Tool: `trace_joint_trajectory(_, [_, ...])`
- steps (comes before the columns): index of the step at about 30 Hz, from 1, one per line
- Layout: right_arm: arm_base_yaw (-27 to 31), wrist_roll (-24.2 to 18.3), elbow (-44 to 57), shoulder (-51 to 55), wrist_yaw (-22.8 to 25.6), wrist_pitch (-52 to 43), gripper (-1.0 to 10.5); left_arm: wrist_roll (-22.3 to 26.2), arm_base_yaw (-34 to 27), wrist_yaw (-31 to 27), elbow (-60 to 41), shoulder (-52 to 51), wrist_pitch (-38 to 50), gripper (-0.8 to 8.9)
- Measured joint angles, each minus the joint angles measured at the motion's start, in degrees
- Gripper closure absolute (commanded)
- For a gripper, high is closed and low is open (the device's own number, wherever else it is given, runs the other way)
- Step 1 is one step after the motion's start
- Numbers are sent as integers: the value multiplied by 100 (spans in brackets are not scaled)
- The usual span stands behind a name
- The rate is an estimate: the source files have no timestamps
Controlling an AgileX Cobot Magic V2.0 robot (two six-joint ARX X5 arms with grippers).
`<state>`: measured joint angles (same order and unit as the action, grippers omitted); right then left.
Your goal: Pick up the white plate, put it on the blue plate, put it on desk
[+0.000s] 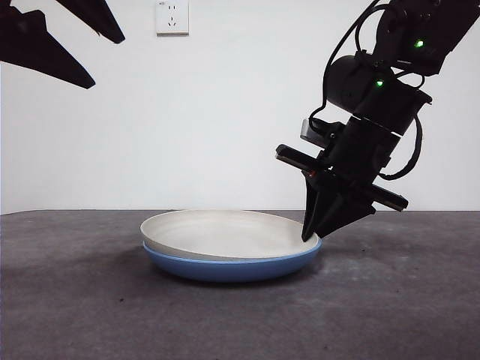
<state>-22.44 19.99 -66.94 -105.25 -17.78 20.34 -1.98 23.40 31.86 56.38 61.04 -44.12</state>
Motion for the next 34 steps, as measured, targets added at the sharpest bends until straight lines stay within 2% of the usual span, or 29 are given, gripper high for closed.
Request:
trace_joint_trajectory(2, [-2, 0, 0, 0, 0, 22, 657, 0, 0, 0, 0, 0, 0, 529])
trace_joint_trajectory(3, [-2, 0, -2, 0, 0, 52, 641, 0, 0, 0, 0, 0, 0, 529])
trace_joint_trajectory(8, [-2, 0, -2, 131, 22, 181, 638, 0, 0, 0, 0, 0, 0, 529])
trace_joint_trajectory(14, [0, -96, -2, 1071, 306, 365, 639, 0, 0, 0, 0, 0, 0, 529])
trace_joint_trajectory(27, [-116, -1073, -22, 3574, 278, 2197, 639, 0, 0, 0, 0, 0, 0, 529])
trace_joint_trajectory(34, [-256, -1333, 52, 4671, 262, 3058, 639, 0, 0, 0, 0, 0, 0, 529])
